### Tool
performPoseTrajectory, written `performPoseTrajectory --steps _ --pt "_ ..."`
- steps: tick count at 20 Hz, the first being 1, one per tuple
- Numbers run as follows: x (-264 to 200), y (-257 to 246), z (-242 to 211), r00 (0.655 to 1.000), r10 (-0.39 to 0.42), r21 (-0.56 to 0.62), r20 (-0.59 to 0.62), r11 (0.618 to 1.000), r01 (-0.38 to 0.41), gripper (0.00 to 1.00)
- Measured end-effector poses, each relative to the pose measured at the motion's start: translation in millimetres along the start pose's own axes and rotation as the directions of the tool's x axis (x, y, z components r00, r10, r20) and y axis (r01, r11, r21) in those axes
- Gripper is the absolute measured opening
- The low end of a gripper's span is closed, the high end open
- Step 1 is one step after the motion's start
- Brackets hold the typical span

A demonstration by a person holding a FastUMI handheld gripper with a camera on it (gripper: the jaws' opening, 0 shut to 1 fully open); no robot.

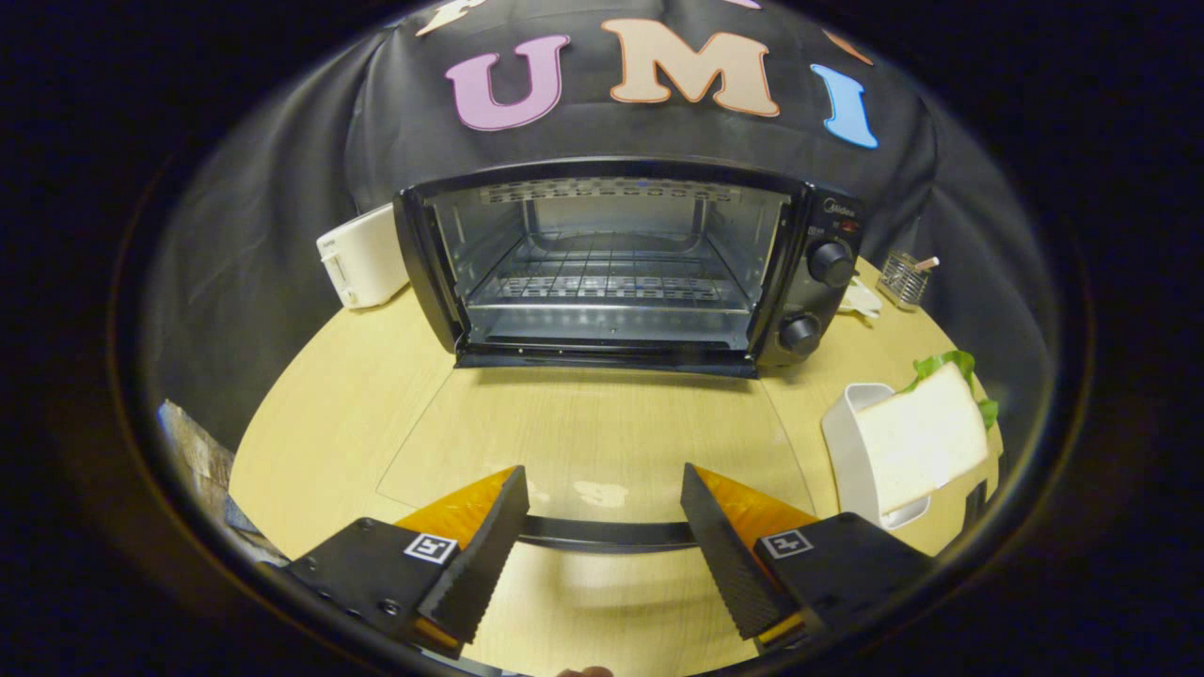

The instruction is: Open the toaster oven, put the food inside, and close the toaster oven door.

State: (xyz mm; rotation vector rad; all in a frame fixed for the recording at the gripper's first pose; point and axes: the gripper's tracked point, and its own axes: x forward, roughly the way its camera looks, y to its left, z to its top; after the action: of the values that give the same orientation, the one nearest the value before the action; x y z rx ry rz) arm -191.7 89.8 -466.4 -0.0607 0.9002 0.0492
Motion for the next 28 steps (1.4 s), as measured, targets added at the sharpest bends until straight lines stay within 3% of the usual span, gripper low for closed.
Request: performPoseTrajectory --steps 4,10,17,23,28 --pt "-15 -36 21 0.998 -0.026 0.035 0.061 0.999 0.024 1.00" --pt "-46 -120 54 0.977 -0.130 0.149 0.169 0.983 0.105 1.00" --pt "-76 -208 55 0.946 -0.245 0.259 0.213 0.948 0.187 1.00" --pt "-93 -256 46 0.932 -0.284 0.362 0.226 0.913 0.190 1.00" --pt "-83 -273 26 0.946 -0.255 0.441 0.197 0.885 0.147 1.00"
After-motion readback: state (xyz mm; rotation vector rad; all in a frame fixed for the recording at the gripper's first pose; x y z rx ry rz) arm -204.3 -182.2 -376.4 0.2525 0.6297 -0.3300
